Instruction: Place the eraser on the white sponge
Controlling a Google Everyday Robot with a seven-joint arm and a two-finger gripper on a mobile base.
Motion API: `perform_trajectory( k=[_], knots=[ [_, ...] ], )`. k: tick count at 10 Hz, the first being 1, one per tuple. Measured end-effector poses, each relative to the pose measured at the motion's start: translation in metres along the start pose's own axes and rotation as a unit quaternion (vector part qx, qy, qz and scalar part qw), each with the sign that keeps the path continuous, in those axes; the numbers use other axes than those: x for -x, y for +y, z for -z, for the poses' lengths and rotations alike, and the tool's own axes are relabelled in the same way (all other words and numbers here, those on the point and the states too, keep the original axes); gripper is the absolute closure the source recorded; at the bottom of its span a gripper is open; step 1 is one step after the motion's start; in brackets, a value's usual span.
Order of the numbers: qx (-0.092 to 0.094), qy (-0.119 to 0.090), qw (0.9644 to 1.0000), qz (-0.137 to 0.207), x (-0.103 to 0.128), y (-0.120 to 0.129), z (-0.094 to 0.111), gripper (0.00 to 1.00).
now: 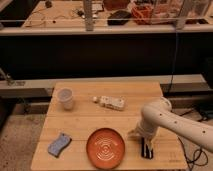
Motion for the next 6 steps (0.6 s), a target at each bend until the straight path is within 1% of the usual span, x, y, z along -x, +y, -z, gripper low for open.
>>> perform_trajectory(
  k=[6],
  knots=[
    [0.0, -0.003, 1.0, 0.001, 0.0005, -0.0008, -0.0009, 0.2]
  ],
)
